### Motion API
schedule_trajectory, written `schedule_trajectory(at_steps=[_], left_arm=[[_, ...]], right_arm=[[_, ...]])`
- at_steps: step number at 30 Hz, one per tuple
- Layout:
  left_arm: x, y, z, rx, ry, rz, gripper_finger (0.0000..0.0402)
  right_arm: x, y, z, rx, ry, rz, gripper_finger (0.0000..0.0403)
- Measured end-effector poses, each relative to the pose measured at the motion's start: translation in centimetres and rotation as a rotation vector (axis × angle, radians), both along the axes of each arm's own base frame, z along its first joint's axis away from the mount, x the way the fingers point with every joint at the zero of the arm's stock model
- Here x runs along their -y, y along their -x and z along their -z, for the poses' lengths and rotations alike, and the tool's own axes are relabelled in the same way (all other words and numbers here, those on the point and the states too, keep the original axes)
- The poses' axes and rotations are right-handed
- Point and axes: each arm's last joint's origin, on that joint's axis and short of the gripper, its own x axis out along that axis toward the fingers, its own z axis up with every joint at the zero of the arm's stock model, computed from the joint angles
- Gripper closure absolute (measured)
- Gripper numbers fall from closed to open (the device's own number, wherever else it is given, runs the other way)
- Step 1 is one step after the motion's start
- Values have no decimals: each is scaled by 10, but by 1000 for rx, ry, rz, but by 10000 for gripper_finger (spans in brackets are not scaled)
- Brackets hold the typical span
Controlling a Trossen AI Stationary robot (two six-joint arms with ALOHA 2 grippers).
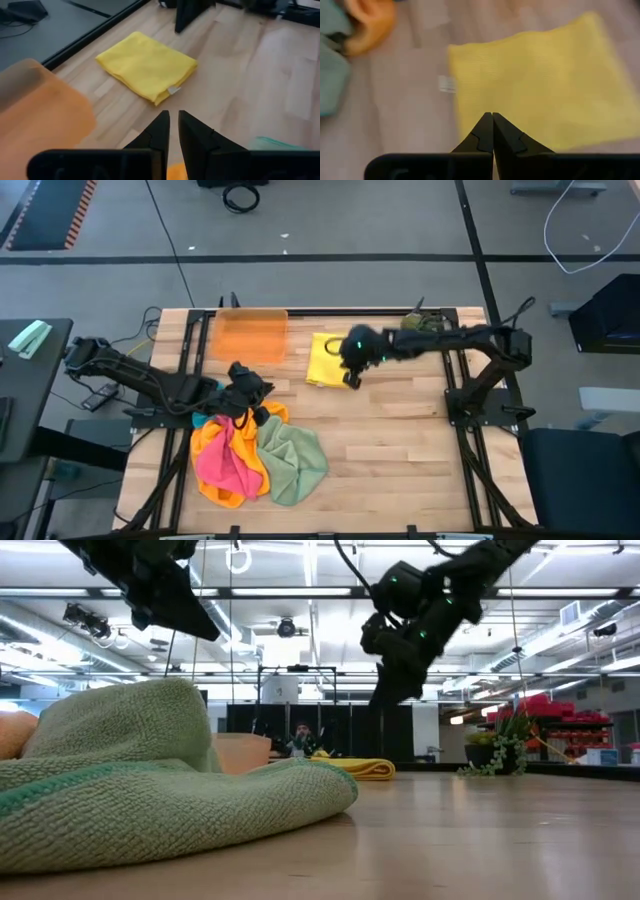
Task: Fold microfiber towels
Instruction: Fold the yellow towel
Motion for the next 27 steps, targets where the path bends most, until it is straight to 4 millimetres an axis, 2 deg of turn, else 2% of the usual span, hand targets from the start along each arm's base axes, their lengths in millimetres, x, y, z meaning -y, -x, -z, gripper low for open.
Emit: schedule_trajectory(at_steps=[3, 6, 10, 16, 21, 27], left_arm=[[4, 0, 1, 1, 5, 17, 354], [8, 1, 1, 4, 8, 32, 355], [9, 1, 0, 10, 10, 35, 360], [9, 0, 0, 21, 13, 35, 361], [9, 0, 0, 21, 10, 36, 363], [9, -1, -2, 26, -6, 47, 371]], right_arm=[[-20, 0, 26, 83, -11, 32, 397], [-29, 6, 42, 103, -6, 89, 397], [-26, 12, 62, 64, 11, 173, 397], [-12, 12, 81, 14, -1, 221, 397], [-8, 14, 77, 15, -32, 221, 397], [0, 12, 43, 127, 17, 201, 397]])
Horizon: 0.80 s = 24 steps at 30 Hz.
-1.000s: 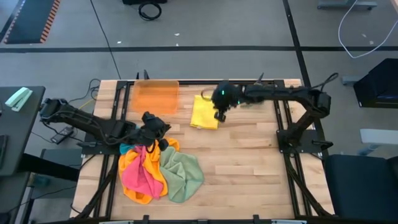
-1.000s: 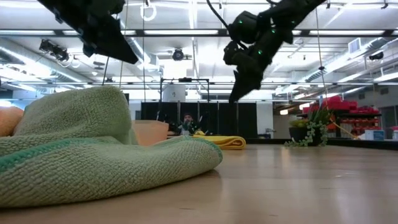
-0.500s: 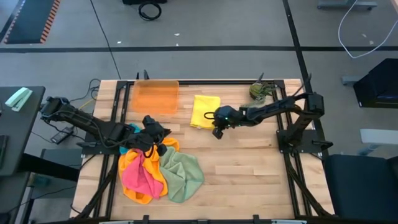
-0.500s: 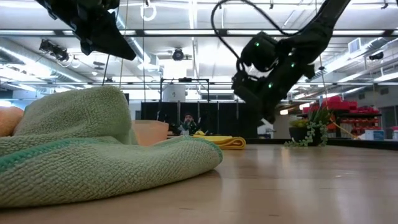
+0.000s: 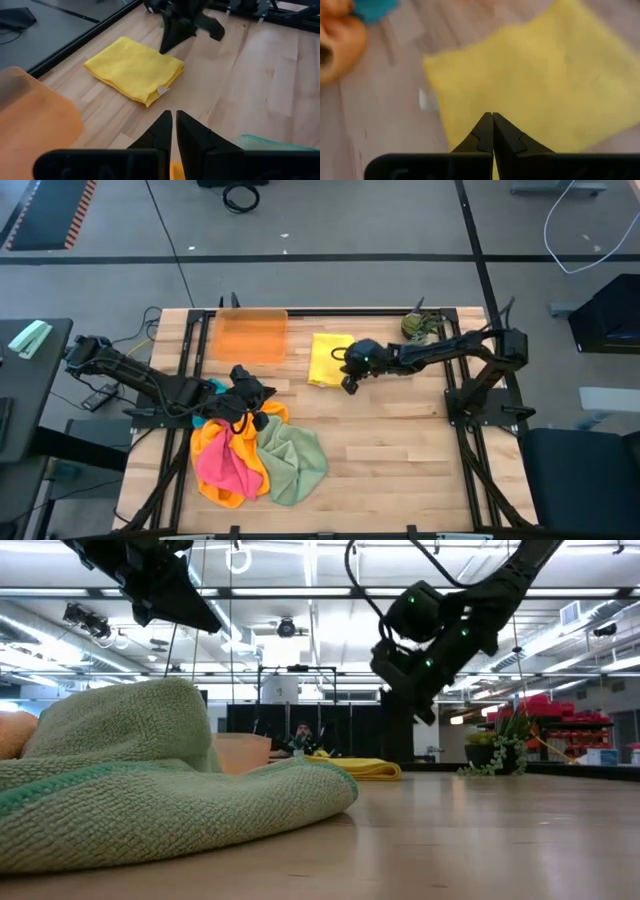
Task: Fold microfiber towels
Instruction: Fold the yellow towel
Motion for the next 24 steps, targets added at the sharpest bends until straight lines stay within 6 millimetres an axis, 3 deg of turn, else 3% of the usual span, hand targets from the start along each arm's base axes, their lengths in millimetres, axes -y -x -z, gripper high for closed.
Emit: schedule_trajectory(at_steps=[6, 15, 24], left_arm=[[0, 0, -1, 7, 2, 0, 368], [0, -1, -1, 14, 8, -3, 375], [1, 0, 0, 3, 20, 5, 378]], right_arm=[[34, 6, -6, 28, -18, 90, 397], [61, 10, 30, -53, -122, 151, 397], [98, 6, 14, -3, -88, 208, 397]])
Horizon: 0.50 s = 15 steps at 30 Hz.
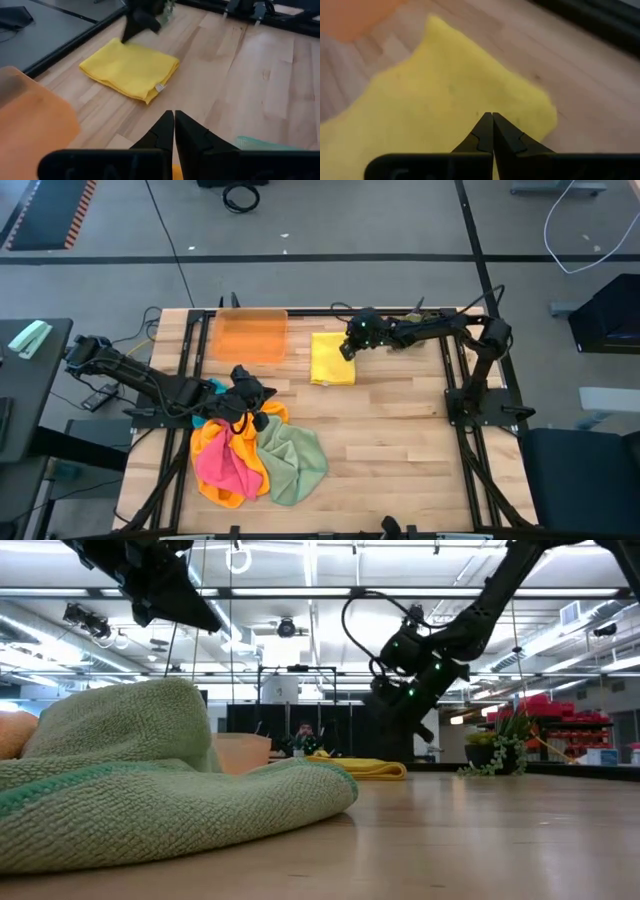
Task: Fold microfiber towels
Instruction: Fold the yellow towel
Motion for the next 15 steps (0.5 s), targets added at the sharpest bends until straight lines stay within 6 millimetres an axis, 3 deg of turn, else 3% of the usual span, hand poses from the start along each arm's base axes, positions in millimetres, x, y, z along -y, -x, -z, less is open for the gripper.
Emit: schedule_trajectory(at_steps=[3, 6, 10, 15], left_arm=[[2, 3, 5, -61, 76, 52, 365], [4, 7, 14, -154, 168, 81, 337], [-1, 15, 24, -267, 229, -4, 289], [-28, 7, 39, -411, 255, -71, 242]], right_arm=[[-3, 0, -22, 30, -1, -58, 397], [-23, 4, -48, 49, -2, -126, 397], [-75, 12, -72, 41, -10, -272, 397], [-143, 25, -75, 58, 29, -408, 397]])
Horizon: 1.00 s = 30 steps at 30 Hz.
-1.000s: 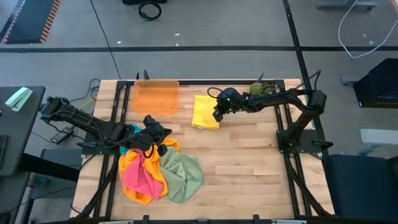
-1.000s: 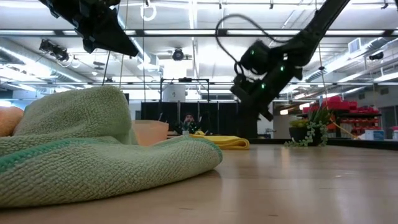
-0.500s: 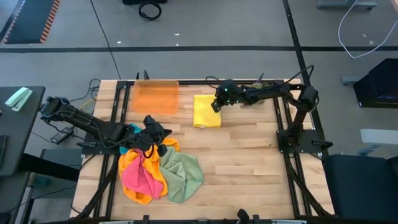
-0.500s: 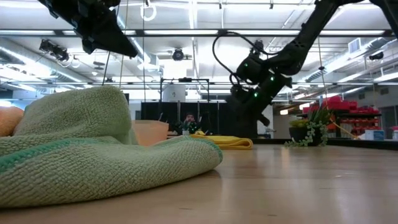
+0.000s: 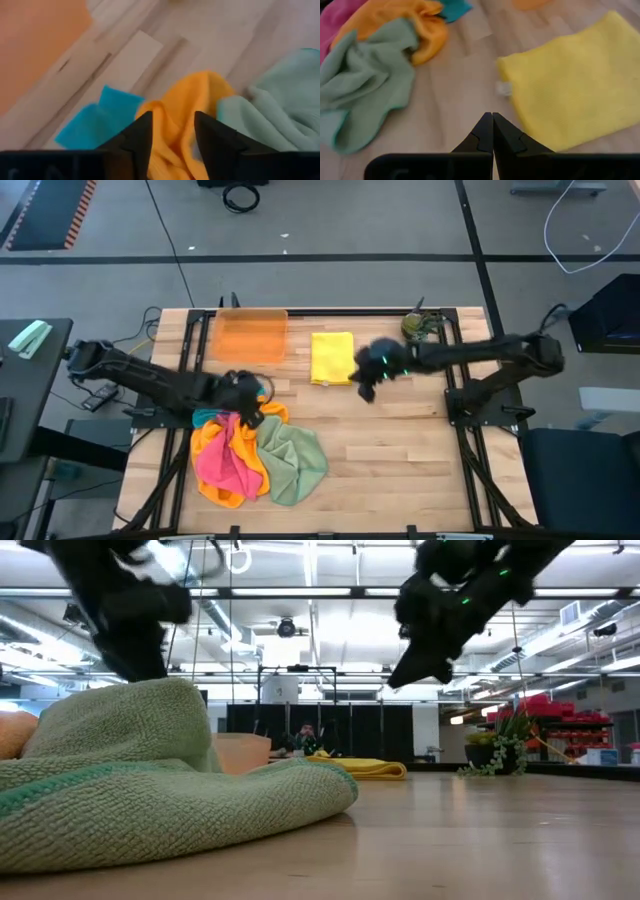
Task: Fold microfiber towels
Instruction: Fold the yellow towel
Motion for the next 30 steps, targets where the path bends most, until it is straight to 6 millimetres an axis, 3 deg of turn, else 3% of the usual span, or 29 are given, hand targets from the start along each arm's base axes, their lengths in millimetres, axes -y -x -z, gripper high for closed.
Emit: schedule_trajectory(at_steps=[5, 9, 14, 23, 26, 30], left_arm=[[-33, -12, 13, -117, 41, 113, 229], [-48, -14, 21, -184, 63, 243, 231], [-53, -16, 29, -198, 197, 308, 243], [-52, -21, 52, -331, 245, 317, 260], [-51, -22, 56, -356, 241, 349, 295], [-50, -26, 44, -328, 223, 373, 385]], right_arm=[[-42, 11, 5, 11, 39, -15, 397], [-59, 14, 7, 10, 37, -27, 397], [-66, 14, 8, 8, 38, -50, 397], [-64, 14, 8, 10, 40, -28, 397], [-64, 14, 8, 8, 40, -29, 397], [-65, 14, 8, 8, 36, -27, 397]])
